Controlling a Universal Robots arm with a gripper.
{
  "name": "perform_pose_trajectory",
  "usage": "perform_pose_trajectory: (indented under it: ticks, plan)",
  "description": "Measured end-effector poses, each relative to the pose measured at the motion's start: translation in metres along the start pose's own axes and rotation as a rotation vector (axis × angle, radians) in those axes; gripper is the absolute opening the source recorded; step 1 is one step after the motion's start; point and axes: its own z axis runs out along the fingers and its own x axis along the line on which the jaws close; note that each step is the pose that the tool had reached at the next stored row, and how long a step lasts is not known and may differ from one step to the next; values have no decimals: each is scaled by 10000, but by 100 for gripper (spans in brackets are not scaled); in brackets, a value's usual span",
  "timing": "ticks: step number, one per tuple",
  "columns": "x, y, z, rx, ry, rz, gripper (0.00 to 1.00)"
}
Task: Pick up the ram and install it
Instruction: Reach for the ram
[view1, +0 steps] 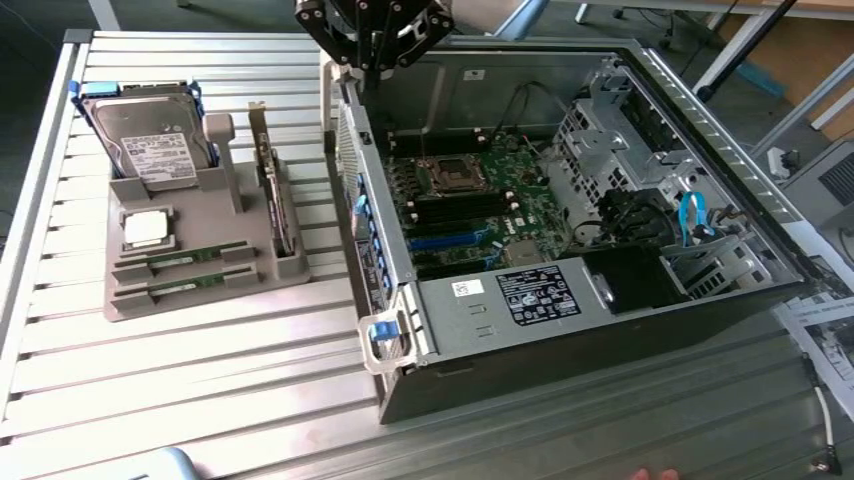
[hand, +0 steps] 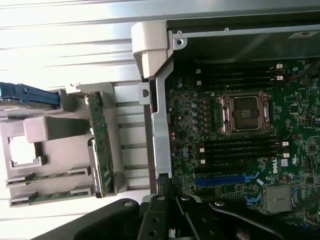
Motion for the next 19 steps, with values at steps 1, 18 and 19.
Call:
perform_pose_trajectory:
  ticks: [1,18,19]
  plan:
    - [20,-1,0,-1,0,0,11]
    - [360,-27,-10,-1,0,-10,11]
    - [380,-29,-10,-1,-1,-10,11]
